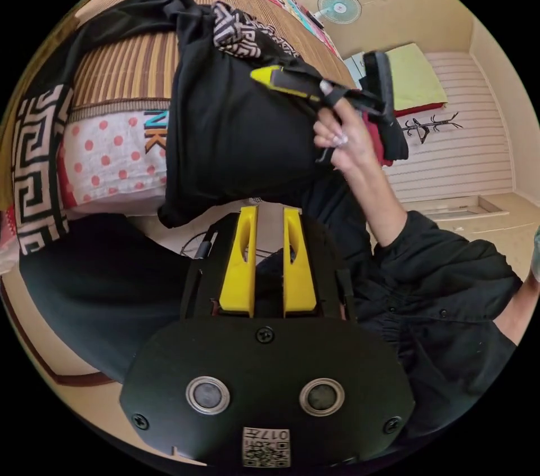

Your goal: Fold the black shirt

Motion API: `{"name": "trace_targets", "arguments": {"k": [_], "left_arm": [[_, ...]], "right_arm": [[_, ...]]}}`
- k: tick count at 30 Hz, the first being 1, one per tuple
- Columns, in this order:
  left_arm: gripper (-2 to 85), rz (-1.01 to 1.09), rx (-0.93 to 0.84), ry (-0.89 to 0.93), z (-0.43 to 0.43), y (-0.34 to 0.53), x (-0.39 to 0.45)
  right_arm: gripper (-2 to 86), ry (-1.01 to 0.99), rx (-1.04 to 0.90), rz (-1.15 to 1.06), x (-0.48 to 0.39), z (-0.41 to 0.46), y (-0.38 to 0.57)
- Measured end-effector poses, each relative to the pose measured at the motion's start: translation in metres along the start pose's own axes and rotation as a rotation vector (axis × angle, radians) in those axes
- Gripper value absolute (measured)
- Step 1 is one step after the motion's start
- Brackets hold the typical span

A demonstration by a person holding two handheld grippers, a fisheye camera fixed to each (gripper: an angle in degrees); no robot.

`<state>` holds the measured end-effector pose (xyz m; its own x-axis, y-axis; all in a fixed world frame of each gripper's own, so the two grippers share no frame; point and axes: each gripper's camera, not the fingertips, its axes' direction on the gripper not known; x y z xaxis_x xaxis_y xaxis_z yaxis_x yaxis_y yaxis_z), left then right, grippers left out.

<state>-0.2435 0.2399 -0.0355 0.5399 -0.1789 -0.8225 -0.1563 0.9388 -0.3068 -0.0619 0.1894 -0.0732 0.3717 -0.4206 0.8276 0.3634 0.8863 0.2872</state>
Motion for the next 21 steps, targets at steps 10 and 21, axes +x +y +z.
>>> {"name": "trace_targets", "arguments": {"k": [10, 21], "left_arm": [[8.1, 0.069, 0.205, -0.072, -0.042, -0.043, 0.012], [11.5, 0.058, 0.321, -0.422, -0.021, -0.162, 0.023]], "right_arm": [[7.7, 0.304, 0.112, 0.039, 0.064, -0.131, 0.010], [8.1, 0.327, 0.231, 0.366, 0.167, -0.175, 0.031]]}}
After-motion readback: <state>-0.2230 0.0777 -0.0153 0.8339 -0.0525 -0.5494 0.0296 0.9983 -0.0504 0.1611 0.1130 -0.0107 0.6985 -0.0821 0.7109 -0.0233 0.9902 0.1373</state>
